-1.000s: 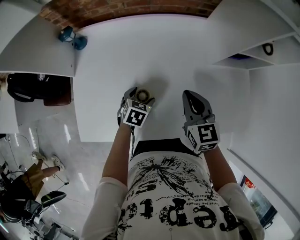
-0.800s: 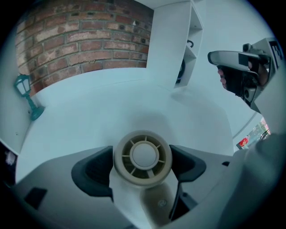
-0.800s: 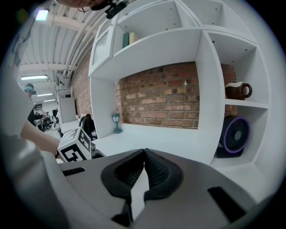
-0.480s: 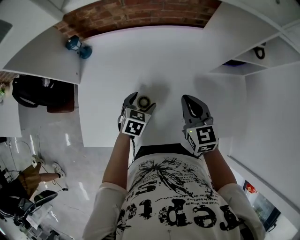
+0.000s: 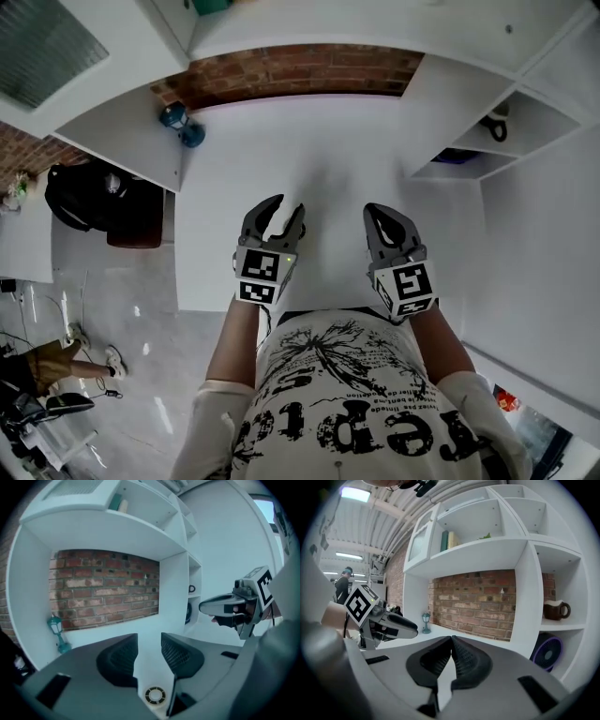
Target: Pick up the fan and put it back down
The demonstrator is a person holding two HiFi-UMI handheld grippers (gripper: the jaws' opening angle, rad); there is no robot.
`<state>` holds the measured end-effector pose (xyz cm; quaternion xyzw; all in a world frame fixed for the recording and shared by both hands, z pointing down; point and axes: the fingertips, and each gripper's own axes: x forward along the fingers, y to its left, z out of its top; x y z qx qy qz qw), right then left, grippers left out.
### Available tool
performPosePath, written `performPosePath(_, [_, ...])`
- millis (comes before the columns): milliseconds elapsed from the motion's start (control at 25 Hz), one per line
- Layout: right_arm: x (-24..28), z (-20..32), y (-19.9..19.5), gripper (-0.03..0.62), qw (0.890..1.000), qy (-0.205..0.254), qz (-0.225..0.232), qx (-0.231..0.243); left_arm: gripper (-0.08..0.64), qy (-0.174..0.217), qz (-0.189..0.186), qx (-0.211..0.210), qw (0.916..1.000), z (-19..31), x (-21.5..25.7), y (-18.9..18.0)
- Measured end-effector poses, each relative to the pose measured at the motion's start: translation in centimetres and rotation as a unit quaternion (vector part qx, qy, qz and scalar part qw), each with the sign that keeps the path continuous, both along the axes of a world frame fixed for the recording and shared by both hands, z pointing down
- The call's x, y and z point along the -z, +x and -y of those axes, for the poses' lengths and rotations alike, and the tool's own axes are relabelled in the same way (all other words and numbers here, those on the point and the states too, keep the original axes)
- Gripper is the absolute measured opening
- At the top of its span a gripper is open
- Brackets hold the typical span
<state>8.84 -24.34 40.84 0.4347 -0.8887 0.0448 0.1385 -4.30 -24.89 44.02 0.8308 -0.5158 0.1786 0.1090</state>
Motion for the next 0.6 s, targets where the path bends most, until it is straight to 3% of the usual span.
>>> performPosePath(240, [5.1,-0.4,-0.8,0.015,0.998,0.065,0.014,0.015,0.03,0.089,-0.013,0.018,0.9958,-0.5,7.7,-0.9])
performPosePath(400, [8.3,-0.7,-0.6,0.015,0.993,0.108,0.037,0.008,0.014,0.143,-0.008,0.005,0.9897,-1.8,12.2,-1.0])
performPosePath(600, [10.7,-1.1,-0.5,0.015,0.988,0.138,0.06,0.021,0.014,0.19,-0.046,-0.01,0.9806,-3.6,16.3,-1.4])
